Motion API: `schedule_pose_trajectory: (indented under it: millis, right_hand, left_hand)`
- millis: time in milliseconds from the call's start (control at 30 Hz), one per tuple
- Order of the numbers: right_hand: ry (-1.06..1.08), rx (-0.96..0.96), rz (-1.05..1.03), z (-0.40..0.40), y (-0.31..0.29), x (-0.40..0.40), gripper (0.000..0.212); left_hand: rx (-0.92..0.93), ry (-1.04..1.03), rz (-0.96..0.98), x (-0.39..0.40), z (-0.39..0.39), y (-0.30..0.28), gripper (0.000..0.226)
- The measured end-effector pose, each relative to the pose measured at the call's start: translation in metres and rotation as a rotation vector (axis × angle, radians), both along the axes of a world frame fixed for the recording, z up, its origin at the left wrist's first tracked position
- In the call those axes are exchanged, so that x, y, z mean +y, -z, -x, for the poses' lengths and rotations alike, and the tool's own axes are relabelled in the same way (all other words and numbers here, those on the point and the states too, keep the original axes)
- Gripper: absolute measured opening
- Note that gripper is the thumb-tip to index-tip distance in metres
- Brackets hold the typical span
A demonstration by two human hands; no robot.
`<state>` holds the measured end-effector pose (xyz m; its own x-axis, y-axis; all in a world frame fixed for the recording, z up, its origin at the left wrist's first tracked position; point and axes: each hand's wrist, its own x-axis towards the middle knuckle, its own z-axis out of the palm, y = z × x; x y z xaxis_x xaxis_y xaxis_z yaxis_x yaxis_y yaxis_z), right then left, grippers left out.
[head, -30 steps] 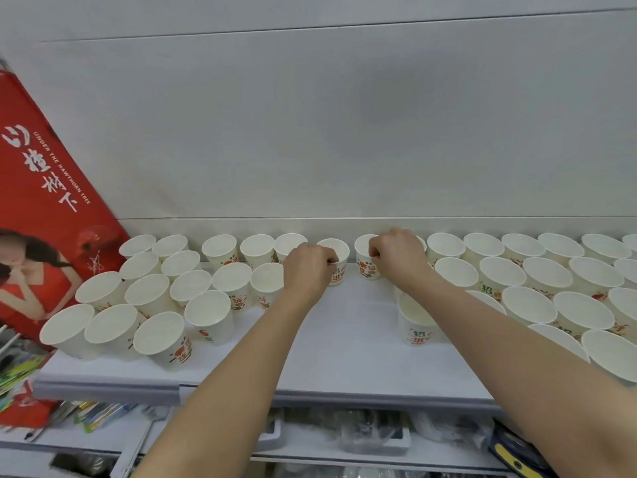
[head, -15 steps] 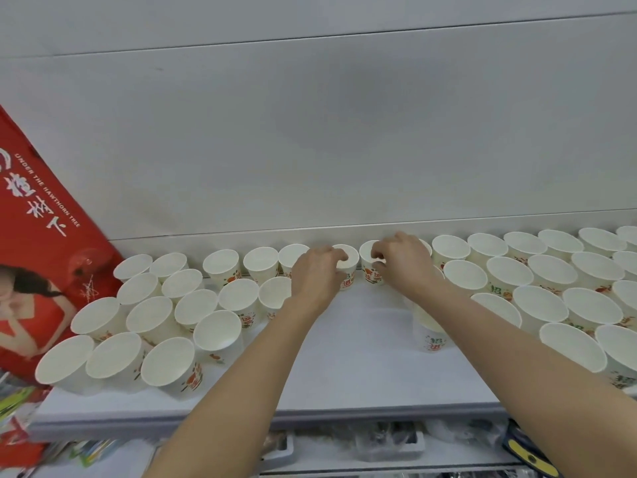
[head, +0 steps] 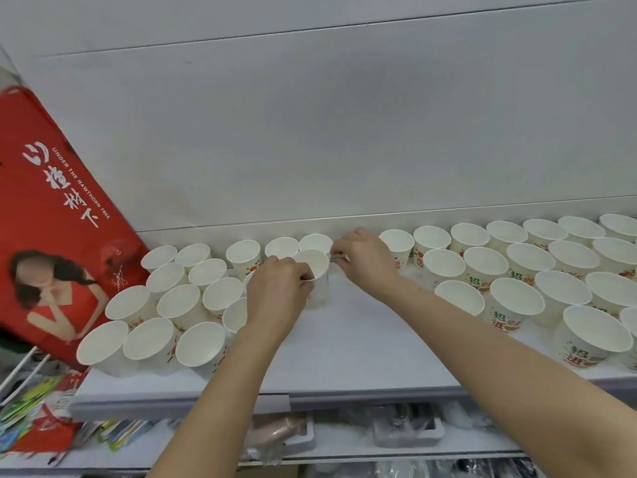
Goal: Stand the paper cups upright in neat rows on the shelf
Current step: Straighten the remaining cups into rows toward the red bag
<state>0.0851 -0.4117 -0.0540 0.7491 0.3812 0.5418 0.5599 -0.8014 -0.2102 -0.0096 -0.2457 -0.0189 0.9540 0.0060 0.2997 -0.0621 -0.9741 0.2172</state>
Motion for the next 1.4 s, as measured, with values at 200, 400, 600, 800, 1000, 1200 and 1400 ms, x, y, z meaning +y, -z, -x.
schedule_pose_trajectory:
  millis: [200,400,600,800,1000,1200,1400]
  right_hand:
    - [-0.019,0.138,0.129,-0.017,0.003,0.03,0.024]
    - [0.041,0.192,0.06,-0.007,0.003,0.036,0.009]
    - [0.104,0.052,-0.008,0.051,0.004,-0.028,0.005]
    - [0.234,0.041,0.169,0.074,0.002,-0.075,0.012]
    - [0.27,0.084,0.276,0.071,-0.004,-0.083,0.013]
    - [0.217,0.082,0.241,0.07,-0.008,-0.085,0.017]
    - [0.195,0.083,0.276,0.064,-0.007,-0.098,0.02]
  left_hand:
    - [-0.071,0.012,0.124,0.024,0.022,-0.001,0.008]
    - [-0.187,0.038,0.205,0.028,0.032,0.001,0.013]
    - [-0.154,0.069,0.245,0.012,0.02,0.004,0.01]
    - [-0.021,0.244,0.114,-0.045,-0.008,0.027,0.015]
    - [0.1,0.367,0.162,-0.052,-0.021,0.036,0.03]
    - [0.092,0.406,0.131,-0.024,-0.022,0.032,0.028]
    - [0.095,0.369,0.069,-0.044,-0.027,0.027,0.013]
